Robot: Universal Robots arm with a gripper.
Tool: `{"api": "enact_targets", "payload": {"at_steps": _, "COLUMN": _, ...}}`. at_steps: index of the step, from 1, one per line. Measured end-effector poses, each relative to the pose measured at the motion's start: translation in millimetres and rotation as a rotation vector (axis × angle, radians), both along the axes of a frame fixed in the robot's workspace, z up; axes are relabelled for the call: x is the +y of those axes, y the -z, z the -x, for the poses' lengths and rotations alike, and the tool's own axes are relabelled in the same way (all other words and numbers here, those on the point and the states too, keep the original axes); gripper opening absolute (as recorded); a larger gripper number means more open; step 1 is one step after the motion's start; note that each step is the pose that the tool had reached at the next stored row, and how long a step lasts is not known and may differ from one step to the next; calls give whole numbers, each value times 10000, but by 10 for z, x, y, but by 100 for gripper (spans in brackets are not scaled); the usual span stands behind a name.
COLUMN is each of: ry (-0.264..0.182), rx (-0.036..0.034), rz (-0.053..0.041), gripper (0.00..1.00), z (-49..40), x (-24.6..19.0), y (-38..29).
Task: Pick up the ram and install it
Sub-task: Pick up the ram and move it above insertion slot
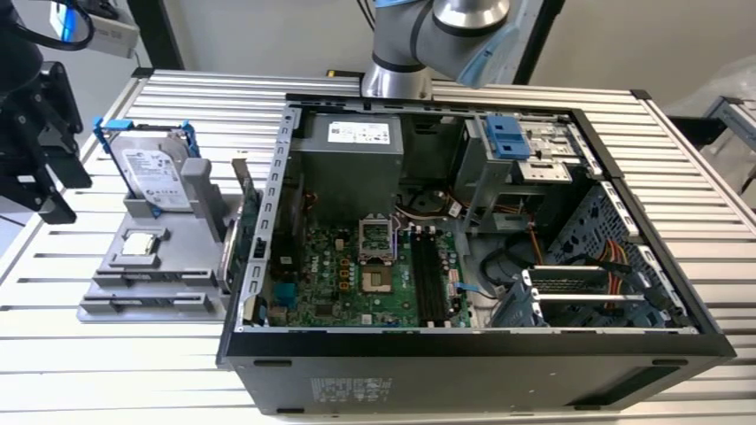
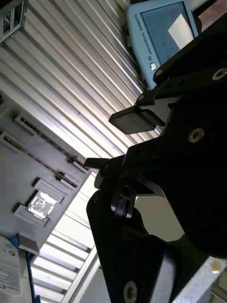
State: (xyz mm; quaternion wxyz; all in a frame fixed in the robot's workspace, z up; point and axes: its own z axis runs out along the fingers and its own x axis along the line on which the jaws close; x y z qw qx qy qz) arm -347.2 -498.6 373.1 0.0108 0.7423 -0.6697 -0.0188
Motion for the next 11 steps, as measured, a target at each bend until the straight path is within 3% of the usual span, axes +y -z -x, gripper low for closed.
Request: {"api": "enact_targets", "payload": {"at_steps": 11, "ry": 0, "rx": 0, "rz": -1, "gripper": 100, "z": 0, "x": 0, "y": 34}}
